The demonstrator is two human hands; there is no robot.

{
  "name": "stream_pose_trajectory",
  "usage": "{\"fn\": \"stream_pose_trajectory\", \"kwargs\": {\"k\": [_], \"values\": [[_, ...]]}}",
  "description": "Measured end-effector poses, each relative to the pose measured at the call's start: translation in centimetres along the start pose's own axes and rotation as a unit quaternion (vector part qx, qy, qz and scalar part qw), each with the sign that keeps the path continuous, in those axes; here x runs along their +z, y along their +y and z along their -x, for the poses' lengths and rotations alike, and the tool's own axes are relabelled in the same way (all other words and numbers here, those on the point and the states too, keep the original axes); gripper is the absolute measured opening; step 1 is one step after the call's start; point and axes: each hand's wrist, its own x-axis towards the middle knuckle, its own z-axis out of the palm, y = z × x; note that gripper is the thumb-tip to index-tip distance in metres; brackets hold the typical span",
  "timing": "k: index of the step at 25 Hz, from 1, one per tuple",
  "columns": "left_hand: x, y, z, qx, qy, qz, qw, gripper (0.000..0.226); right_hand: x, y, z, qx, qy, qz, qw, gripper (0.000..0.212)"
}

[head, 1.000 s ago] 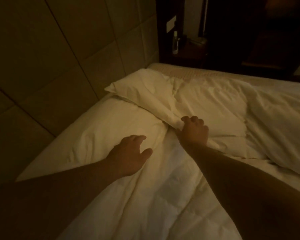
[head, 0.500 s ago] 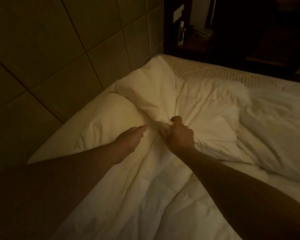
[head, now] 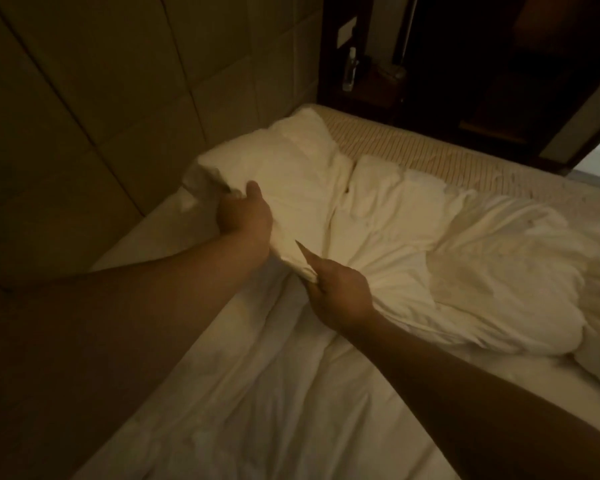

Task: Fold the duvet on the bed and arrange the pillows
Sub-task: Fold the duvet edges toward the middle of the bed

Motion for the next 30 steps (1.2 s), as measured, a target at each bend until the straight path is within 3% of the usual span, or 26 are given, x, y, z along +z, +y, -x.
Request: {"fn": "stream_pose_trajectory", "kwargs": {"k": [3,6,8,11,13,15,18,20,21,22,24,27,28,29,30], "values": [[-6.6,-1.6,0.3,0.089,0.109,-0.077,0.987,0.043,1.5,-5.6,1.1,-0.012,-0.054,0.027,0.998,0.055],[-11.1,-5.6,-1.6,-0.071,0.088,-0.105,0.988,0.063,3.8,-8.7,2.2,0.052,-0.318,-0.027,0.946,0.07],[-12.3,-7.8,-1.7,-0.162,0.051,-0.124,0.978,0.072,4.5,-8.1,3.8,0.105,-0.389,-0.062,0.913,0.077],[-10.7,-8.9,1.1,-0.185,0.013,-0.146,0.972,0.072,3.2,-3.7,7.7,0.238,-0.303,-0.055,0.921,0.064],[-8.4,-10.0,4.1,-0.143,0.009,-0.253,0.957,0.075,1.5,0.1,11.1,0.347,-0.241,-0.04,0.905,0.055],[-5.7,-11.8,7.0,-0.168,-0.025,-0.285,0.943,0.083,-0.5,3.6,14.4,0.454,-0.143,-0.038,0.879,0.046],[-1.0,-16.5,9.9,-0.295,-0.063,-0.184,0.936,0.103,-3.8,8.8,18.9,0.614,0.037,-0.082,0.784,0.032],[1.9,-19.6,10.8,-0.351,-0.133,-0.14,0.916,0.113,-5.6,12.1,21.9,0.678,0.072,-0.112,0.723,0.025],[2.9,-20.4,11.4,-0.374,-0.154,-0.133,0.905,0.109,-6.3,13.5,23.2,0.682,0.088,-0.132,0.714,0.023],[3.9,-21.1,12.1,-0.395,-0.153,-0.117,0.898,0.101,-6.8,15.1,24.4,0.704,0.112,-0.163,0.683,0.022],[5.2,-23.3,12.3,-0.396,-0.123,-0.096,0.905,0.092,-7.9,18.1,26.0,0.721,0.168,-0.221,0.635,0.027],[6.3,-27.2,12.7,-0.379,-0.063,-0.054,0.922,0.118,-8.7,23.0,27.6,0.696,0.243,-0.221,0.639,0.043],[6.6,-28.0,13.4,-0.374,-0.081,-0.016,0.924,0.111,-9.0,24.0,27.5,0.693,0.274,-0.282,0.605,0.05],[7.1,-28.8,14.2,-0.376,-0.131,0.032,0.917,0.094,-9.6,24.3,27.3,0.673,0.305,-0.378,0.558,0.052],[7.6,-29.3,15.1,-0.384,-0.196,0.075,0.899,0.08,-9.7,25.0,26.9,0.62,0.313,-0.48,0.536,0.049]]}}
